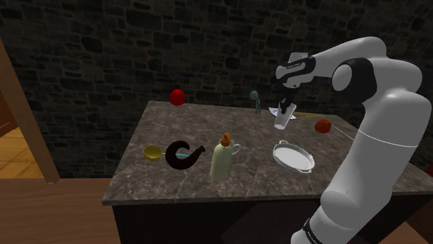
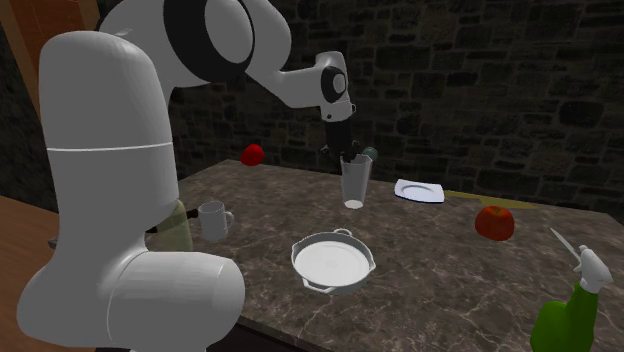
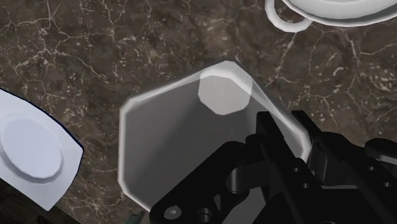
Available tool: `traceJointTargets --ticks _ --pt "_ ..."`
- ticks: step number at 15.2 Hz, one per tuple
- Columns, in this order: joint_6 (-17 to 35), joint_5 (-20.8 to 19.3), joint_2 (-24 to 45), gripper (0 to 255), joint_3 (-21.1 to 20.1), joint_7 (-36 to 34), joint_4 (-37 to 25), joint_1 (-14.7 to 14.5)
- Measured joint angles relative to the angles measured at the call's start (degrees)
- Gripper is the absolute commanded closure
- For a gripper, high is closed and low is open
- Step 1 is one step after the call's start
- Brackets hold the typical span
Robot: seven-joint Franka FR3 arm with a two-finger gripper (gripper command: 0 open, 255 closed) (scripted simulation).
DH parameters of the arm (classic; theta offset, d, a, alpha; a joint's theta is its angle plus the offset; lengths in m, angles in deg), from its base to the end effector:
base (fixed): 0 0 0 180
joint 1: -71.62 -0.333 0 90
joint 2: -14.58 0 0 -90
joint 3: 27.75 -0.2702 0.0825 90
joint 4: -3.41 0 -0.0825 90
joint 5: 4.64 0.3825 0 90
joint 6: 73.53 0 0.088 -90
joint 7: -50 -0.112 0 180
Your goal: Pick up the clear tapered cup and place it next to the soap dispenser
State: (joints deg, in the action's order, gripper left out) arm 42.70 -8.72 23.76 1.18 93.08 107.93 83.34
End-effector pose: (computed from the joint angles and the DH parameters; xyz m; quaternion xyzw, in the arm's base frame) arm 0.4580 -0.3867 0.4124 0.9962 0.0398 -0.0238 0.0738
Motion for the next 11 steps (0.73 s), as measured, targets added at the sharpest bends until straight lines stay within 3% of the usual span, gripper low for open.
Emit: traceJointTargets --ticks 11 --pt "-8.1 -0.4 -1.3 255 0.2 0.6 -7.0 0.0"
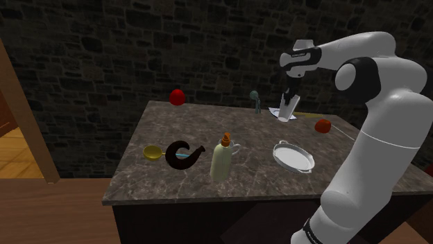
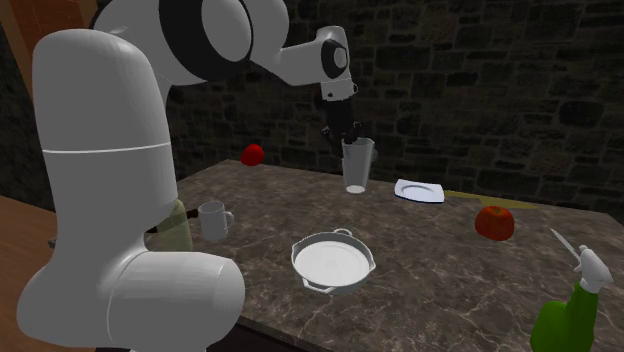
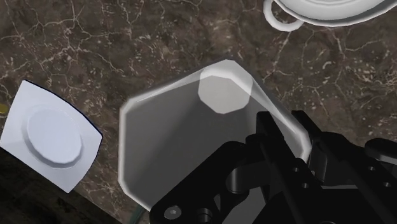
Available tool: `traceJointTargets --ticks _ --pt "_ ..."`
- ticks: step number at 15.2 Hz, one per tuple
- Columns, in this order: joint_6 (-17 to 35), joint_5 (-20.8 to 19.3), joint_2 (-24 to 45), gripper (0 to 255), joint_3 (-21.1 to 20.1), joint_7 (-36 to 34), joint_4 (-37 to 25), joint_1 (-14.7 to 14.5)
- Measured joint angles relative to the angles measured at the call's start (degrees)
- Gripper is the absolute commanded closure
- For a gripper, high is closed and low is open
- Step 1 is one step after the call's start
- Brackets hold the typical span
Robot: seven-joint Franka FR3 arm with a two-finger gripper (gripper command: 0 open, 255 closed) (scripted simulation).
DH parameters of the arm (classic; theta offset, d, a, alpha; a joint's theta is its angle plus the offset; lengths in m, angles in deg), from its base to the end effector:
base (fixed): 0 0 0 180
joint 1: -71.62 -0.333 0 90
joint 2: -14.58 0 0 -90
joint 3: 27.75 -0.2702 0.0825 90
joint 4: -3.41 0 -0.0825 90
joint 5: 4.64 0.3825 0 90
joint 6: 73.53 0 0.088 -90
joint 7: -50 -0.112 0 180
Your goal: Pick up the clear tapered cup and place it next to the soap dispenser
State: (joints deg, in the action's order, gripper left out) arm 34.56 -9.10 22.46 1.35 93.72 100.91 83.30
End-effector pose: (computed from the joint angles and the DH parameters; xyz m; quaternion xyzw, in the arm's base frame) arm 0.4582 -0.3881 0.4704 0.9962 0.0395 -0.0238 0.0737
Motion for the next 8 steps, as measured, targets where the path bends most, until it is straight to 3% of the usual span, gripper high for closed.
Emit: traceJointTargets --ticks 8 --pt "-6.1 0.1 -0.2 255 0.1 0.6 -6.0 0.1"
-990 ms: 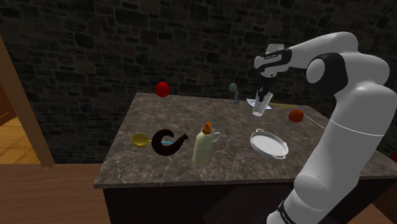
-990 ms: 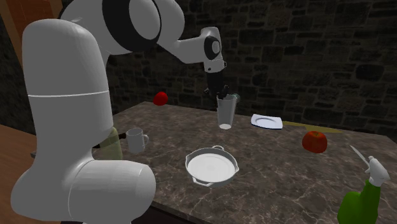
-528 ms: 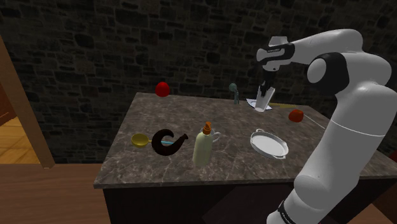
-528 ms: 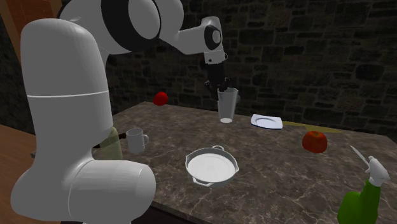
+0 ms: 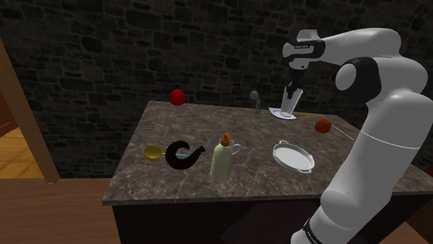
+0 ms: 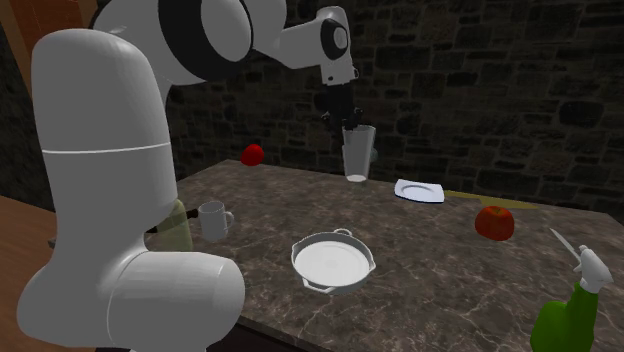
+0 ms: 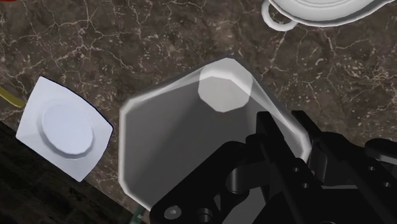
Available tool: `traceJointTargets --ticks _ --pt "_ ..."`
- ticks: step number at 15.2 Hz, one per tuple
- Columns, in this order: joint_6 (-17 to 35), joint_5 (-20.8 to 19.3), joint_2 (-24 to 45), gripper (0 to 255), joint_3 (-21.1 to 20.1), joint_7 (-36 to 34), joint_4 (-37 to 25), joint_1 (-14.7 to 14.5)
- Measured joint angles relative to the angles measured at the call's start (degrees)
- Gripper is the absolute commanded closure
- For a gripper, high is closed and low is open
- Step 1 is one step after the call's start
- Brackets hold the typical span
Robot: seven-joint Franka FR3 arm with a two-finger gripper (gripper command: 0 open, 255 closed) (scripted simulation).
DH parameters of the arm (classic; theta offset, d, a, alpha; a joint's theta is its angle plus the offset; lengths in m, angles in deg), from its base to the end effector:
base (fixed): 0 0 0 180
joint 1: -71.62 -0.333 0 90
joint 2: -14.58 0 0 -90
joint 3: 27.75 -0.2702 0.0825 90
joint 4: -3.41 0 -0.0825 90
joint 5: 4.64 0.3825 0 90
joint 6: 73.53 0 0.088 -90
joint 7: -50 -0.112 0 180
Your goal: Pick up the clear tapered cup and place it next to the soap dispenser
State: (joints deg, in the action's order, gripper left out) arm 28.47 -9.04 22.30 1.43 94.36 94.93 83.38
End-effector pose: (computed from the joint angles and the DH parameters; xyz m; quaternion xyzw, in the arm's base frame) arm 0.4573 -0.3873 0.5126 0.9962 0.0395 -0.0239 0.0738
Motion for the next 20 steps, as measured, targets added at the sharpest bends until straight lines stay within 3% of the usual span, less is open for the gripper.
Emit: traceJointTargets --ticks 20 --pt "-17.2 3.1 5.6 255 0.6 3.3 -22.5 2.3"
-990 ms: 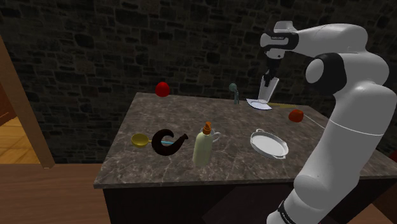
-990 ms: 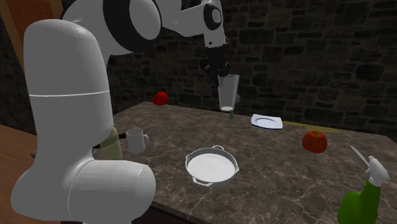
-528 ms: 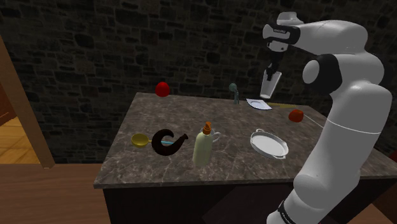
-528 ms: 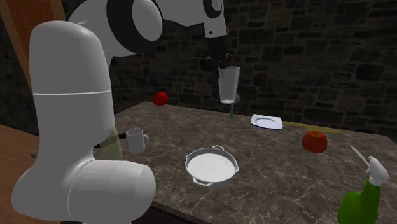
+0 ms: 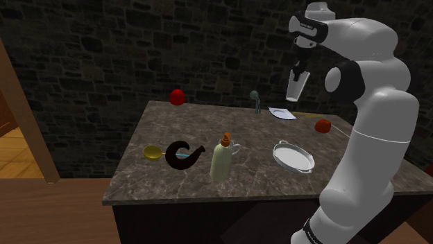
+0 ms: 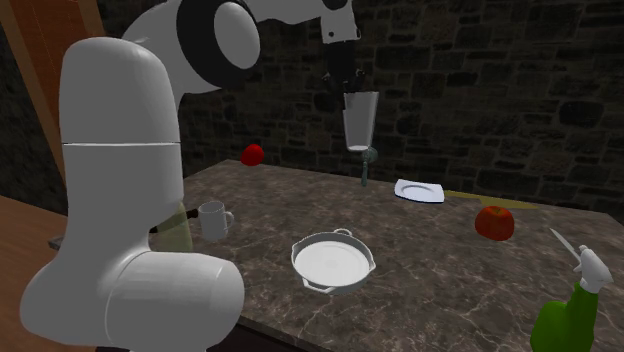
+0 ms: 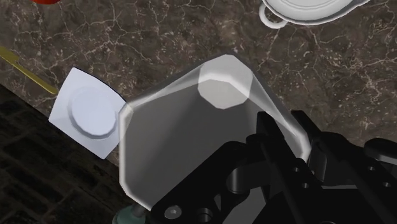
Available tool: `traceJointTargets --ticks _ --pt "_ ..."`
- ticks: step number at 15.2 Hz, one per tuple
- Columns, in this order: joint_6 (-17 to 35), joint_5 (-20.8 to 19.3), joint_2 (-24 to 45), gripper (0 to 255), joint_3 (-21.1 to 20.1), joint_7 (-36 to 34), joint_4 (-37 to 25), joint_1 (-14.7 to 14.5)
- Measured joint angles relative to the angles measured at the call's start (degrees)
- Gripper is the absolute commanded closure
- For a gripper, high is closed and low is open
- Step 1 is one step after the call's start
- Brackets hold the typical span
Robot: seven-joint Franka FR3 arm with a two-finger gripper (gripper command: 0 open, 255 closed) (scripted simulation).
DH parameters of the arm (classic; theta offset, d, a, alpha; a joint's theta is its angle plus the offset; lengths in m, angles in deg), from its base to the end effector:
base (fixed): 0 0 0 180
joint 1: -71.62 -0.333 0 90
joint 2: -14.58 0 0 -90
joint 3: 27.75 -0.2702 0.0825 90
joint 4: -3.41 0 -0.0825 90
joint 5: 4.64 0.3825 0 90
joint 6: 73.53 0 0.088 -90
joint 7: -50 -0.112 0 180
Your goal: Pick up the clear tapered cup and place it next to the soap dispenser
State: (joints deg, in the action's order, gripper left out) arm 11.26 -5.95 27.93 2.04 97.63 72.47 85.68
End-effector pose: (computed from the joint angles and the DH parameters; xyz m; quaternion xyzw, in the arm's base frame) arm 0.4546 -0.3853 0.6173 0.9962 0.0393 -0.0239 0.0737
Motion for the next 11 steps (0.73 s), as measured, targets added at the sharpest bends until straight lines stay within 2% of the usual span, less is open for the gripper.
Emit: traceJointTargets --ticks 4,11 --pt "-4.2 1.4 2.6 255 0.2 1.1 -6.6 1.4" --pt "-4.3 -2.5 -3.1 255 -2.7 -7.9 -0.5 -6.3"
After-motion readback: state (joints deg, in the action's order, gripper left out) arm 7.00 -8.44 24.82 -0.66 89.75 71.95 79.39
